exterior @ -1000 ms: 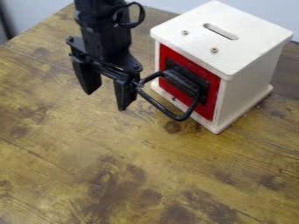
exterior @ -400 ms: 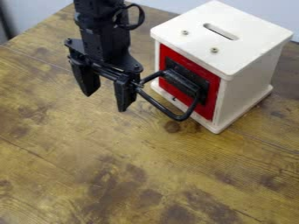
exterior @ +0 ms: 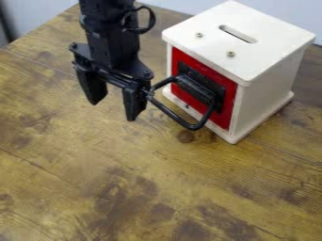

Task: Close the drawer

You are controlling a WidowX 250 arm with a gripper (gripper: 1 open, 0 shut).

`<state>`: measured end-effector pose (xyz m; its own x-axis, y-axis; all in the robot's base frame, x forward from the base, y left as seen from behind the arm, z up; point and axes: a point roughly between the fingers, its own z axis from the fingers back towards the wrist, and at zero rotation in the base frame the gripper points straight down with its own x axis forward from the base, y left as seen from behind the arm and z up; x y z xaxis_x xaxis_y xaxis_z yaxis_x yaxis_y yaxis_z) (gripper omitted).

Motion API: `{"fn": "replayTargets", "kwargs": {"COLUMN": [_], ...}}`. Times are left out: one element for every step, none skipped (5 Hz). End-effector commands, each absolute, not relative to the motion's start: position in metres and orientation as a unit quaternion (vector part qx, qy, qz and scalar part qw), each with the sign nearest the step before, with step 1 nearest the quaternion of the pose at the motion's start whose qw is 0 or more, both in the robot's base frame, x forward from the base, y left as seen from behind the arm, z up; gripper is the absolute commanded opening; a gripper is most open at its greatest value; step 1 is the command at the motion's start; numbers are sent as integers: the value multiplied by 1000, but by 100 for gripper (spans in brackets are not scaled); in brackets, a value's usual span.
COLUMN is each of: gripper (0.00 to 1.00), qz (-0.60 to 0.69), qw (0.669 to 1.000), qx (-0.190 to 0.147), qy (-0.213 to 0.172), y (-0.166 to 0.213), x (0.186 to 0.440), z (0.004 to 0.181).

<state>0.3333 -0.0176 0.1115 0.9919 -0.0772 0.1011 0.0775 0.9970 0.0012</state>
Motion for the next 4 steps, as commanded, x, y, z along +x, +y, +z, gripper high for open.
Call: {"fn": "replayTargets", "kwargs": {"gripper": [100,100,100,100], "qz": [-40,-38,-40,-44], "qw": [997,997,997,997], "qx": [-2,-3,-3,-3], "qy": [-67,-65,-67,-66], "y": [-18,-17,-21,-26], "x": [336,337,339,341], "z": [119,118,111,105]}}
